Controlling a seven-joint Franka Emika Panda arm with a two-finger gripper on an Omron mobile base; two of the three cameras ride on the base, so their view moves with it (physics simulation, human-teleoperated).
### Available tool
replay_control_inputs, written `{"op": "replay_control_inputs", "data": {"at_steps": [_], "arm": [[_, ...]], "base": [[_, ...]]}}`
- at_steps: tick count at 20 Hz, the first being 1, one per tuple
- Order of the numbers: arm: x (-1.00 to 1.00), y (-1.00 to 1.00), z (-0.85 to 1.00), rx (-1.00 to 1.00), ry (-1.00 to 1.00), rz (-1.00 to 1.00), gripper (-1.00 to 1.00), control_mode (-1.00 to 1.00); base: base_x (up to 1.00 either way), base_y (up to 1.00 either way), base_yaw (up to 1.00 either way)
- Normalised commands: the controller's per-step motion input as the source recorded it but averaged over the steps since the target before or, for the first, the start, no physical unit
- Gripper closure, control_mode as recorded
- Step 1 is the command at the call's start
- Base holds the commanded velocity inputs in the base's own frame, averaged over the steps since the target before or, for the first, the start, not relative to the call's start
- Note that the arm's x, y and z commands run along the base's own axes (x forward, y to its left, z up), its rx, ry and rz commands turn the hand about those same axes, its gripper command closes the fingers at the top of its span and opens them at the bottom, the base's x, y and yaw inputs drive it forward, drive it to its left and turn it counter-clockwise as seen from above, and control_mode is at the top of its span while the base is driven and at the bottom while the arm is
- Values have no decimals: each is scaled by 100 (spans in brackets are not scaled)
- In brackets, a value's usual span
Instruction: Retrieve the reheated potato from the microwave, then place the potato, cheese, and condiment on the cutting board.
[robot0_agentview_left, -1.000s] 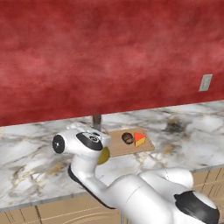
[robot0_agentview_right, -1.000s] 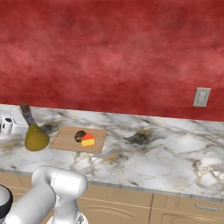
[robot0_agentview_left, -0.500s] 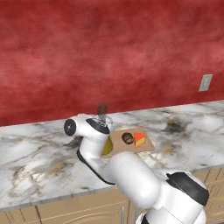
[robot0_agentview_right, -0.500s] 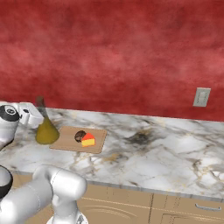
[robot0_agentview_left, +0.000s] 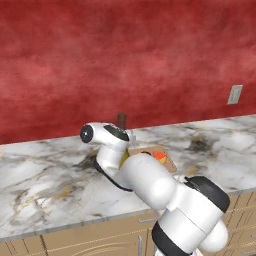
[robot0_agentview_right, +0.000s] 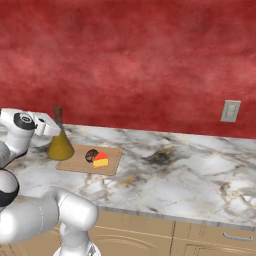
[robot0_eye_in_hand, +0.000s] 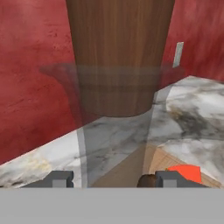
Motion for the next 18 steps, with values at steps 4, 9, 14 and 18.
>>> {"op": "replay_control_inputs", "data": {"at_steps": [4,9,14,18], "arm": [[24,-21,-13,0,1,0,100,-100],[19,-23,-9,0,0,0,100,-100],[8,-22,-7,0,0,2,100,-100],[13,-17,-7,0,0,3,100,-100]], "base": [[0,0,0],[0,0,0],[0,0,0],[0,0,0]]}}
